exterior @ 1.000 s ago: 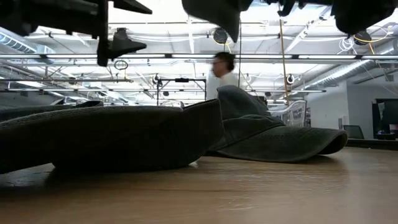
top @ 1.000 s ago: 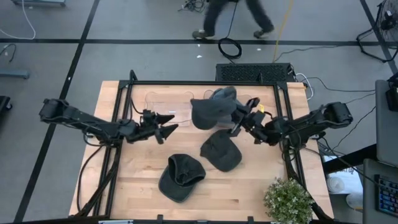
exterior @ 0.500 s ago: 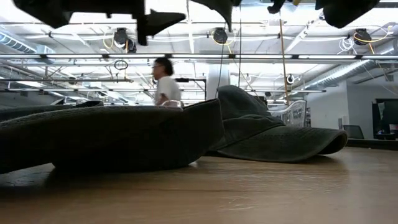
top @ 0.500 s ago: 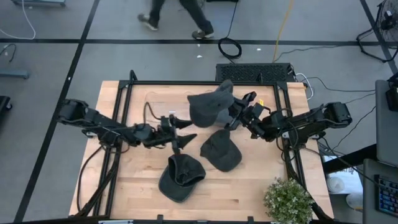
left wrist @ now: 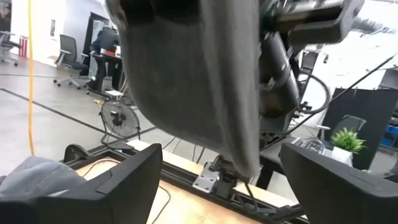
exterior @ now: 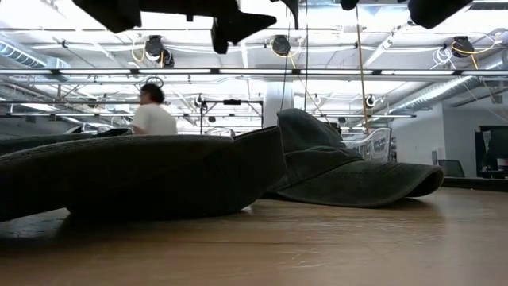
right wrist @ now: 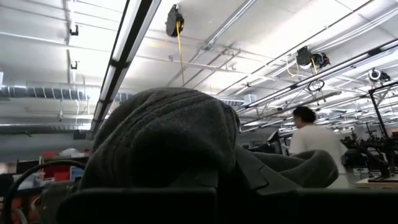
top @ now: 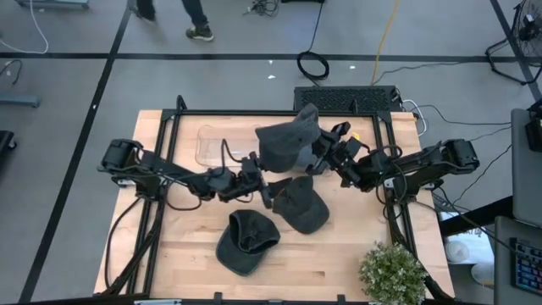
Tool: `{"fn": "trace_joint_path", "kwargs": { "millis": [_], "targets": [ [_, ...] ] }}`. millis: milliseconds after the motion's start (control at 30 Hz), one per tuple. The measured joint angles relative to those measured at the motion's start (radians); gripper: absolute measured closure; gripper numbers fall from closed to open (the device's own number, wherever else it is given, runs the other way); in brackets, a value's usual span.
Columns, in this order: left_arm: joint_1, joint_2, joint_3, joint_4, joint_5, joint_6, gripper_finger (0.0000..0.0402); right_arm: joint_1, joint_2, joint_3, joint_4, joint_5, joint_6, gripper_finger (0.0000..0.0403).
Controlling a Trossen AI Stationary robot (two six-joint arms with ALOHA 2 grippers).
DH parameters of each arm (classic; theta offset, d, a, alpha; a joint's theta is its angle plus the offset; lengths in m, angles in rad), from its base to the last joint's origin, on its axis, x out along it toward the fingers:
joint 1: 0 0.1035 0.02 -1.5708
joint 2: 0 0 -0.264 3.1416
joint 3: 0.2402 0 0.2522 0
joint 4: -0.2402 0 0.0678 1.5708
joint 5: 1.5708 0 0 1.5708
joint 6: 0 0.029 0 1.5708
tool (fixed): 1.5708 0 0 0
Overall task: Pick & Place hat
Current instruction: Put the bottom right black cap into the left transparent bin
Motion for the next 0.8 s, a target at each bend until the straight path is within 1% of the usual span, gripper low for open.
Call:
{"fn": "trace_joint_path", "kwargs": {
  "millis": [133,333,467,600,700,800],
  "targets": [
    [0.017,0.027,0.036,0.003,-0.016,0.007,0.0080,0.000,0.000,0.004,0.009,-0.012,0.000,0.0403],
    [0.033,0.020,0.045,0.002,-0.060,0.012,0.0100,0.002,0.000,0.004,0.010,-0.025,-0.034,0.0403],
    [0.033,0.017,0.045,0.020,-0.112,0.052,0.0121,0.002,0.000,0.004,0.020,-0.023,-0.044,0.0403],
    [0.027,0.017,0.045,0.054,-0.115,0.080,0.0147,0.002,0.000,0.004,0.016,-0.021,-0.075,0.0403],
    [0.012,0.017,0.045,0.062,-0.117,0.105,0.0163,0.003,0.000,0.004,0.020,0.009,-0.102,0.0403],
    [-0.015,-0.008,0.044,0.050,-0.117,0.162,0.0174,0.003,0.000,0.004,0.021,0.032,-0.139,0.0403]
  ]
}}
